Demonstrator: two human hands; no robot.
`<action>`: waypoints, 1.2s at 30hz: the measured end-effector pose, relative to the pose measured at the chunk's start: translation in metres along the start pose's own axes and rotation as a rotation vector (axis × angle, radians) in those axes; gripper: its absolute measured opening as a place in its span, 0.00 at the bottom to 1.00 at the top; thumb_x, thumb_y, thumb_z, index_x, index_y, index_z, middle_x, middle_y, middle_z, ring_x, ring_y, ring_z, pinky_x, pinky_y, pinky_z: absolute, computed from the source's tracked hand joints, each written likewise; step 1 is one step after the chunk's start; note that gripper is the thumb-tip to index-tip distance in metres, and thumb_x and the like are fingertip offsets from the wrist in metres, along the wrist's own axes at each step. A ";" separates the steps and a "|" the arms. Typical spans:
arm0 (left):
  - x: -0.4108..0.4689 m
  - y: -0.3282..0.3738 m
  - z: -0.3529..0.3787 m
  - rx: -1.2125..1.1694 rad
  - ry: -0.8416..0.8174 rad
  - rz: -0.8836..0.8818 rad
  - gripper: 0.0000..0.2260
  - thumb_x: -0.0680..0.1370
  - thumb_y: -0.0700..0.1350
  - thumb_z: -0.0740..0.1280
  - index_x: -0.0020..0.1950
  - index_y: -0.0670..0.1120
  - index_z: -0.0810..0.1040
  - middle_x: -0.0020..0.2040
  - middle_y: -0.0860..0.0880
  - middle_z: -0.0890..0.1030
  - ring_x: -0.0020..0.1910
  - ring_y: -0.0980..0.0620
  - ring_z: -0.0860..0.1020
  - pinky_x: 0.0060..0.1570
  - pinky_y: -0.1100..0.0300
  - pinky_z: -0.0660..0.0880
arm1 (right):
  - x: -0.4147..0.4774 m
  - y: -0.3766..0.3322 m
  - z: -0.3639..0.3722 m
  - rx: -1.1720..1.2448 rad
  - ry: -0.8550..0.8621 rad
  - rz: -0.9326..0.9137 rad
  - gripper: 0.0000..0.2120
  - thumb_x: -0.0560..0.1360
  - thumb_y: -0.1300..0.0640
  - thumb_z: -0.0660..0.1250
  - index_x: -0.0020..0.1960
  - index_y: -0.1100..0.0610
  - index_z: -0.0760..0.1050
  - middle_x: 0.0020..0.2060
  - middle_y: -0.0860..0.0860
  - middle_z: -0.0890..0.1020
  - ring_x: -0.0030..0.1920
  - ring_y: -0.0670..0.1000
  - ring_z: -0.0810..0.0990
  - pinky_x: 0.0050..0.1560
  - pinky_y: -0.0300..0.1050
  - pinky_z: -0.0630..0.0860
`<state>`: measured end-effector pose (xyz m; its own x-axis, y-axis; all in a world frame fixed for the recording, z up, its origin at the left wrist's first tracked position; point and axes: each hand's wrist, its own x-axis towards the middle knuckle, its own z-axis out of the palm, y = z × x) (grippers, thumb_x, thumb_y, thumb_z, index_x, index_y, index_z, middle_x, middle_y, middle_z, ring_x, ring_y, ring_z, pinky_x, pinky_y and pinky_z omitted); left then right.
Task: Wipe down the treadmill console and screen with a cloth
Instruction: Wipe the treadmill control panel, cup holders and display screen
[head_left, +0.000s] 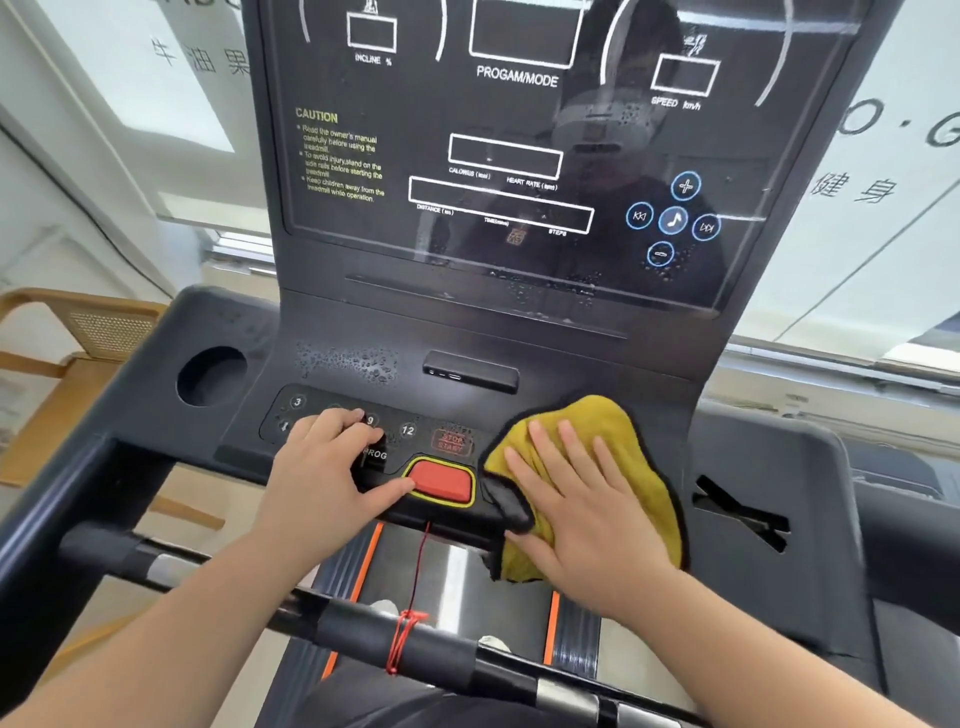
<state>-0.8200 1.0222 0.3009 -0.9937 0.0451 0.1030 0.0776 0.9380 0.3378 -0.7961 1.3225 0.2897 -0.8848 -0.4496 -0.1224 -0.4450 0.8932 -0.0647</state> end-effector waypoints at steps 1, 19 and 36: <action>0.000 0.000 0.000 0.000 -0.005 -0.006 0.34 0.65 0.71 0.65 0.57 0.47 0.84 0.60 0.47 0.80 0.60 0.43 0.75 0.61 0.47 0.73 | -0.009 0.012 0.002 -0.010 0.007 -0.026 0.35 0.82 0.31 0.47 0.84 0.46 0.54 0.84 0.51 0.54 0.83 0.60 0.51 0.79 0.62 0.49; 0.030 -0.014 -0.038 0.086 -0.292 0.200 0.37 0.65 0.77 0.55 0.63 0.57 0.80 0.56 0.60 0.73 0.57 0.55 0.70 0.59 0.56 0.74 | -0.001 -0.013 -0.001 -0.010 -0.032 0.152 0.45 0.75 0.21 0.48 0.83 0.46 0.57 0.83 0.53 0.57 0.83 0.62 0.53 0.78 0.64 0.50; 0.056 -0.130 -0.067 0.012 -0.131 0.220 0.34 0.68 0.66 0.67 0.67 0.46 0.75 0.63 0.47 0.78 0.63 0.43 0.75 0.65 0.46 0.72 | 0.098 -0.086 -0.015 0.148 0.014 0.934 0.65 0.62 0.14 0.32 0.83 0.60 0.35 0.80 0.70 0.39 0.81 0.71 0.40 0.79 0.70 0.44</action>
<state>-0.8800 0.8799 0.3258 -0.9550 0.2922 0.0508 0.2933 0.9046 0.3095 -0.8465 1.2021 0.2980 -0.8764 0.4481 -0.1763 0.4655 0.8821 -0.0722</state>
